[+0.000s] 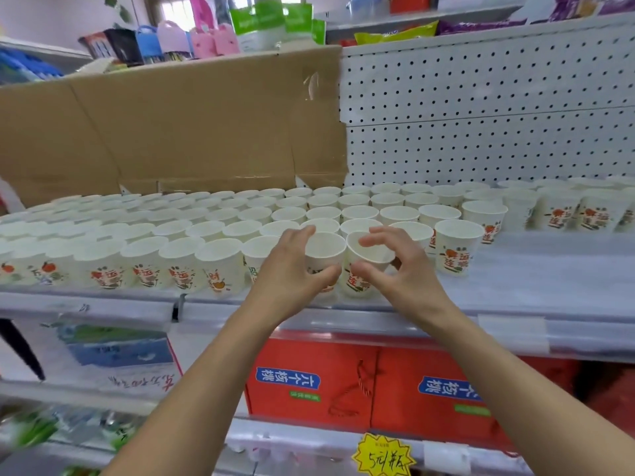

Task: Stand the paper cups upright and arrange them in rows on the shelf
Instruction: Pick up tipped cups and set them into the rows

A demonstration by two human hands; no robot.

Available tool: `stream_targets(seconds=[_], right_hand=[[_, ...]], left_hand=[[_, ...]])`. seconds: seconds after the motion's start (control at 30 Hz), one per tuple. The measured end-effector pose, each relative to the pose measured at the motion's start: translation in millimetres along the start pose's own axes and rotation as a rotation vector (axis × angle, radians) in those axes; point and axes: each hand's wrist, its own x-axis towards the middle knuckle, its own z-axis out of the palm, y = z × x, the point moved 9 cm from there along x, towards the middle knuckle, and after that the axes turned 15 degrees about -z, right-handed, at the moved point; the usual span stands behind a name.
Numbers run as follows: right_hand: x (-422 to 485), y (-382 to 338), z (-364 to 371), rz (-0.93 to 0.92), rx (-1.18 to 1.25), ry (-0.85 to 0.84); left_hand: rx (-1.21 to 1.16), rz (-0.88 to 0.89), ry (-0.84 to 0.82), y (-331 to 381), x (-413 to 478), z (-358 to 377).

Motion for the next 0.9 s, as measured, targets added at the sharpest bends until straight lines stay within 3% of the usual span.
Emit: stream_targets(seconds=[0.13,0.37,0.53,0.9], right_hand=[[3,-5,-4,0.012,-0.028,-0.021],[3,-13,0,-0.035,-0.138,-0.177],[0,-22,-8,-0.143,-0.191,-0.122],[6,-15,-9,-0.129,-0.216,-0.141]], left_hand=[[0.085,0.051,0.003,3,0,1],[0.178,0.332,0.18,16,-14,-17],[0.113,0.301,0.155,9,-11,-23],[0.178,0.271,0.08,10,-2,-14]])
